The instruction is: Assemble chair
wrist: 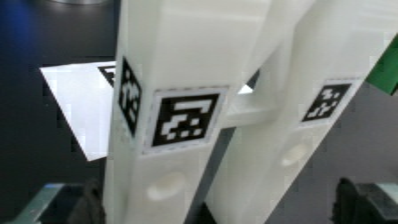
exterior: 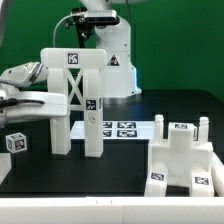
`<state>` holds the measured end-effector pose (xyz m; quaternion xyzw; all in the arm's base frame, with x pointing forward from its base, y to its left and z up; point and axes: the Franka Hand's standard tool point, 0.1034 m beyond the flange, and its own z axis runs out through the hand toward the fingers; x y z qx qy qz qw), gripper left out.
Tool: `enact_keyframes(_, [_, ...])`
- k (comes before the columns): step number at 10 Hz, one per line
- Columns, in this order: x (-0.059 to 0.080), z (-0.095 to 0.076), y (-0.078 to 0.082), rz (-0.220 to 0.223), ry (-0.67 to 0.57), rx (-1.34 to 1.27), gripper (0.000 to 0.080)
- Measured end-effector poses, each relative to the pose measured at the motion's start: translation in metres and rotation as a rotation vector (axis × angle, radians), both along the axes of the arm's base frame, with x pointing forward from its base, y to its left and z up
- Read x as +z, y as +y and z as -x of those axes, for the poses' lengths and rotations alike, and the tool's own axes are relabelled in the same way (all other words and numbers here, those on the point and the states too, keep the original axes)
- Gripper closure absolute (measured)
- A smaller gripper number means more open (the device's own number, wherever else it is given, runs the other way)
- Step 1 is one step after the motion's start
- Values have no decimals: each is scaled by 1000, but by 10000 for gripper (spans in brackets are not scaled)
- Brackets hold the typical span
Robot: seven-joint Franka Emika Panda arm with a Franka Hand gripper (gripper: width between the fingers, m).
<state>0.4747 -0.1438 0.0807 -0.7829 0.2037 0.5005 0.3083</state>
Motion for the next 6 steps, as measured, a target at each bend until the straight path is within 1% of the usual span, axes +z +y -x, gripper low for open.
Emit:
enact_keyframes(4, [0, 2, 0, -5, 11, 1, 151])
enact_keyframes(5, [-3, 11, -2, -22, 73, -1, 151])
enact_keyframes(6, [-8, 14, -6, -2, 127, -11, 151])
